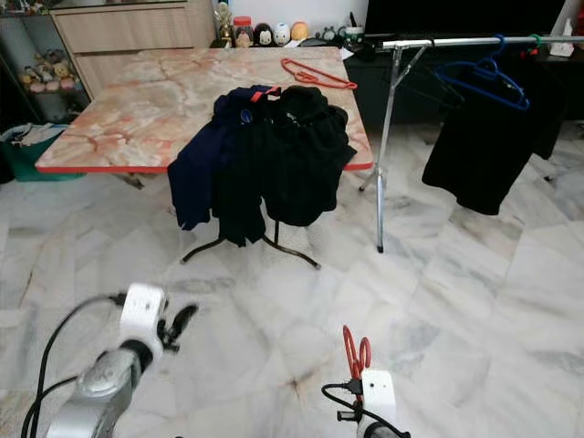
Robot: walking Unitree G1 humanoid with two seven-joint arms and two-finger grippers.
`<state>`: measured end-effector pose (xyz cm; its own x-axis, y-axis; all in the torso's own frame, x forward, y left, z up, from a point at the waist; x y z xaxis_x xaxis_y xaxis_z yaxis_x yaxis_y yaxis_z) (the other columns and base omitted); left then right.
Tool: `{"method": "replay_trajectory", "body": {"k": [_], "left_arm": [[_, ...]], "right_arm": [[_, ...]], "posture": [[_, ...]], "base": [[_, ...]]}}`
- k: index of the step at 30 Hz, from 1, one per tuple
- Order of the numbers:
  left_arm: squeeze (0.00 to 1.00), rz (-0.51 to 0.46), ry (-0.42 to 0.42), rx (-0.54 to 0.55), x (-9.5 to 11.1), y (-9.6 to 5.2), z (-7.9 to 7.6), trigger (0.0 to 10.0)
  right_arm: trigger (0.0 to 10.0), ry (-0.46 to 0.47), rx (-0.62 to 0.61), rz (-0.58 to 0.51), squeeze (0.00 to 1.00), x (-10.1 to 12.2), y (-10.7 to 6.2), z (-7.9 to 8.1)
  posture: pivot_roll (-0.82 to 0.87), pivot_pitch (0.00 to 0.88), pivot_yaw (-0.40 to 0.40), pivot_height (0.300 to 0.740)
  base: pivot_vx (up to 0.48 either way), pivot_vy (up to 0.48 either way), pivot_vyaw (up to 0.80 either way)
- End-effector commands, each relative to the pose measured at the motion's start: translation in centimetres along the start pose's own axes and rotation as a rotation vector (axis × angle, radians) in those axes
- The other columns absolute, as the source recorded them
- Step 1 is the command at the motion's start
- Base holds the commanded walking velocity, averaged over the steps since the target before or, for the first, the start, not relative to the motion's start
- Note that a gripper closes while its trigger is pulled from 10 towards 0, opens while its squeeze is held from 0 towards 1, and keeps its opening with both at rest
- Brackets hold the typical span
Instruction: Hang hanger
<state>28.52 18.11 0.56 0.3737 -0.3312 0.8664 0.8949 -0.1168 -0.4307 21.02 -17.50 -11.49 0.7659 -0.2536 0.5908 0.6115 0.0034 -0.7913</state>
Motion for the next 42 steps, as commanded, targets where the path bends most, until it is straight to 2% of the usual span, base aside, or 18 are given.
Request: {"method": "replay_trajectory", "body": {"k": [1, 4, 7, 10, 14, 15, 16, 20, 21, 22, 23, 24, 25, 26, 29, 32, 39, 42], "left_arm": [[0.00, 0.049, 0.035, -0.016, -1.6, 0.6, -0.2, 10.0], [0.00, 0.086, 0.080, -0.036, -2.8, 1.0, -0.6, 10.0], [0.00, 0.069, 0.097, -0.043, -2.4, 1.1, -0.6, 10.0], [0.00, -0.041, 0.128, -0.073, -0.3, 1.5, -0.5, 10.0], [0.00, -0.171, 0.171, -0.118, 2.3, 1.4, -0.3, 10.0], [0.00, -0.218, 0.209, -0.150, 3.2, 1.2, -0.3, 10.0], [0.00, -0.218, 0.209, -0.150, 3.2, 1.2, -0.3, 10.0], [0.00, -0.269, 0.277, -0.218, 4.1, 0.8, -0.6, 10.0], [0.00, -0.294, 0.327, -0.262, 4.6, 0.5, -0.8, 10.0], [0.00, -0.300, 0.351, -0.281, 4.7, 0.4, -0.9, 10.0], [0.00, -0.300, 0.351, -0.281, 4.7, 0.4, -0.9, 10.0], [0.00, -0.307, 0.392, -0.313, 4.8, 0.2, -1.0, 10.0], [0.00, -0.307, 0.392, -0.313, 4.8, 0.2, -1.0, 10.0], [0.00, -0.307, 0.430, -0.346, 4.8, 0.0, -1.2, 10.0], [0.00, -0.305, 0.463, -0.376, 4.7, -0.1, -1.4, 10.0], [0.00, -0.298, 0.512, -0.474, 4.2, -0.8, -2.3, 10.0], [0.00, -0.314, 0.558, -0.631, 4.4, -2.2, -3.6, 10.0], [0.00, -0.293, 0.576, -0.752, 4.0, -3.3, -4.2, 10.0]], "right_arm": [[10.0, 0.001, 0.027, -0.008, 0.00, 0.0, 0.0, 0.7], [10.0, -0.056, 0.046, -0.017, 0.00, 0.3, 0.1, 0.9], [10.0, -0.114, 0.077, -0.019, 0.00, 0.5, 0.1, 1.2], [10.0, -0.237, 0.191, -0.007, 0.00, 0.7, 0.0, 2.4], [10.0, -0.443, 0.256, 0.001, 0.00, 0.9, 0.0, 3.1], [10.0, -0.514, 0.274, -0.007, 0.00, 1.1, 0.0, 3.4], [10.0, -0.514, 0.274, -0.007, 0.00, 1.1, 0.0, 3.4], [10.0, -0.634, 0.313, -0.005, 0.00, 1.1, -0.1, 3.8], [10.0, -0.674, 0.417, -0.136, 0.00, 8.8, -0.6, 3.0], [10.0, -0.710, 0.456, -0.186, 0.00, 11.6, -1.2, 2.8], [10.0, -0.710, 0.456, -0.186, 0.00, 11.6, -1.2, 2.8], [10.0, -0.764, 0.500, -0.225, 0.00, 13.9, -1.9, 3.0], [10.0, -0.764, 0.500, -0.225, 0.00, 13.9, -1.9, 3.0], [10.0, -0.792, 0.573, -0.225, 0.00, 14.8, -2.5, 3.8], [10.0, -0.838, 0.669, -0.171, 0.00, 14.5, -3.0, 4.4], [10.0, -0.914, 0.842, -0.022, 0.00, 13.1, -4.1, 4.4], [10.0, -0.990, 0.931, 0.166, 0.00, 11.7, -5.0, 2.7], [10.0, -1.032, 0.967, 0.235, 0.00, 10.9, -5.4, 2.2]], "posture": [[0.04, 0.000, -0.005, 0.716], [0.04, 0.000, -0.004, 0.716], [0.04, 0.000, -0.004, 0.716], [0.03, 0.000, -0.004, 0.716], [0.03, 0.000, -0.009, 0.716], [0.03, 0.000, -0.009, 0.716], [0.03, 0.000, -0.009, 0.716], [0.03, 0.000, -0.009, 0.716], [0.03, 0.000, -0.008, 0.716], [0.03, 0.000, -0.008, 0.716], [0.03, 0.000, -0.008, 0.716], [0.02, 0.000, -0.008, 0.716], [0.02, 0.000, -0.008, 0.716], [0.02, 0.000, -0.008, 0.716], [0.02, 0.000, -0.007, 0.716], [0.02, 0.000, -0.007, 0.716], [0.03, 0.000, -0.018, 0.716], [0.03, 0.000, -0.024, 0.716]], "base": [[0.000, 0.000, 0.00], [0.000, 0.000, 0.00], [0.000, 0.000, 0.00], [0.000, 0.000, 0.00], [0.000, 0.000, 0.00], [0.000, 0.000, 0.00], [0.000, 0.000, 0.00], [0.000, 0.000, 0.00], [0.000, 0.000, 0.00], [0.000, 0.000, 0.00], [0.000, 0.000, 0.00], [0.000, 0.000, 0.00], [0.000, 0.000, 0.00], [0.000, 0.000, 0.00], [0.000, 0.000, 0.00], [0.000, 0.000, 0.00], [0.000, 0.000, 0.00], [0.000, 0.000, 0.00]]}}
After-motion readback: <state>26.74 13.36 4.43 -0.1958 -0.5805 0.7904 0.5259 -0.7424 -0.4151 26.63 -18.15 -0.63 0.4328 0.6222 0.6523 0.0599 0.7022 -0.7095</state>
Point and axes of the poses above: a point about 5 cm out from each wrist's last joint towards the gripper, its own y axis pointing out of the wrist towards the gripper, its own x axis along the axis of the wrist's last joint, z = x × y, the point moved 4 cm from there along y, pointing out of the wrist towards the gripper, and after that the axes turned 12 degrees about y, right-handed, at the moved point
